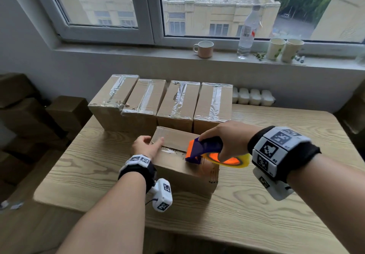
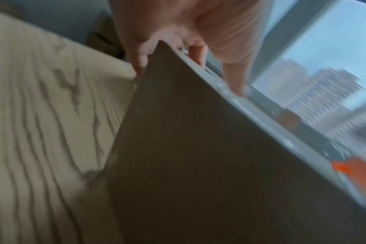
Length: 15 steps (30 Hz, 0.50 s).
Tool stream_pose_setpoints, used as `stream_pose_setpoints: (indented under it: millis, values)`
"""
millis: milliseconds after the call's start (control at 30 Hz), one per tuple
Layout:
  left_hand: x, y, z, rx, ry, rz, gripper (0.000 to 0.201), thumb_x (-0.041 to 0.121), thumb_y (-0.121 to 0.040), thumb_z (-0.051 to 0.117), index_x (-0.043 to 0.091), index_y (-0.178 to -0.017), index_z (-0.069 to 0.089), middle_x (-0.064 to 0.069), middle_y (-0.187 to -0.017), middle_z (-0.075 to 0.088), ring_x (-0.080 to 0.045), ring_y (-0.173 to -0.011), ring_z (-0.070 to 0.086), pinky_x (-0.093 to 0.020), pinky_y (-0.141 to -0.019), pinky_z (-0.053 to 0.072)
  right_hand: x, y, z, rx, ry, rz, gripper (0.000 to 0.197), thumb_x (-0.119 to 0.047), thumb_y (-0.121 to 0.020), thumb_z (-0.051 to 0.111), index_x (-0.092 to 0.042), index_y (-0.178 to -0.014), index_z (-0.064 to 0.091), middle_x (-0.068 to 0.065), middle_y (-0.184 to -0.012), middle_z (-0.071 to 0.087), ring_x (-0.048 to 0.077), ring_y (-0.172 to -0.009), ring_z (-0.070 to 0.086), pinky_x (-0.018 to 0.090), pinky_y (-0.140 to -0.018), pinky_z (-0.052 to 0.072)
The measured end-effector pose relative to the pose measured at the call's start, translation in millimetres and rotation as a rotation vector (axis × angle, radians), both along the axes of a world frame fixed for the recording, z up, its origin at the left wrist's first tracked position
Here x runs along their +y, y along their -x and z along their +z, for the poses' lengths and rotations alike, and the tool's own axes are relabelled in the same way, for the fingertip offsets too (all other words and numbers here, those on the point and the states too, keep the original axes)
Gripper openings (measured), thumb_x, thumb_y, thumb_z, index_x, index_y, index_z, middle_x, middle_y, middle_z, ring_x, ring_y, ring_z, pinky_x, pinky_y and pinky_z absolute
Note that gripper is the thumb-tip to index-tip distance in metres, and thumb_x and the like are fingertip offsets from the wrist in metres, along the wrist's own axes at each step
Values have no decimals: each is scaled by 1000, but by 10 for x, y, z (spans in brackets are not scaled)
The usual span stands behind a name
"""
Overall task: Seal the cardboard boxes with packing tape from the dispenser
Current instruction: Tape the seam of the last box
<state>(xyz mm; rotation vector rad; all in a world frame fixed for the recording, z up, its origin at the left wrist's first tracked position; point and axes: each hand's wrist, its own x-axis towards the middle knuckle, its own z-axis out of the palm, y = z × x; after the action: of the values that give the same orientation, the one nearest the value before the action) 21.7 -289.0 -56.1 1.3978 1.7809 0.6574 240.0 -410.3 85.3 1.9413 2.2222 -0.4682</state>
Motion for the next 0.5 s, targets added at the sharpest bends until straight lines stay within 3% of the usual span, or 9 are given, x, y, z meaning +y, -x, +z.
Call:
stream_pose_setpoints:
  millis: [67, 133, 233, 367, 500]
  values:
    - [-64, -75, 35, 243, 57, -132, 92, 66, -57, 75, 22, -133, 49, -7, -129, 54, -26, -119, 52, -39, -101, 43, 10, 3, 0, -1, 2, -1, 66, -32, -73, 68, -49, -133, 46, -13, -110, 61, 14, -88, 47, 27, -75, 42]
    - [-100, -126, 54, 384, 69, -198, 102, 75, -50, 71, 28, -136, 43, -5, -131, 50, -28, -124, 46, -43, -104, 40, 18, 10, 0, 1, 4, -1, 66, -32, -73, 69, -48, -133, 47, -13, -111, 61, 14, -88, 48, 27, -75, 44]
    - [-43, -107, 36, 318, 69, -214, 83, 72, -53, 73, 24, -119, 59, -2, -119, 62, -27, -114, 55, -39, -97, 46, 24, 24, 3, 4, 5, -17, 66, -32, -72, 69, -49, -133, 47, -13, -112, 62, 14, -90, 51, 28, -77, 49]
    - [20, 66, -43, 9, 42, -139, 35, 42, -79, 74, 12, -98, 73, -2, -85, 68, -24, -92, 65, -29, -78, 48, 17, 20, 23, 12, 10, -28, 66, -31, -73, 69, -50, -132, 47, -13, -112, 64, 14, -90, 52, 28, -76, 49]
    - [65, 134, -64, -59, 30, -134, 29, 32, -88, 67, 7, -101, 74, -4, -80, 66, -22, -81, 61, -24, -70, 39, 18, 65, 39, 25, 21, -52, 69, -32, -73, 70, -52, -134, 45, -14, -111, 62, 14, -90, 53, 29, -76, 49]
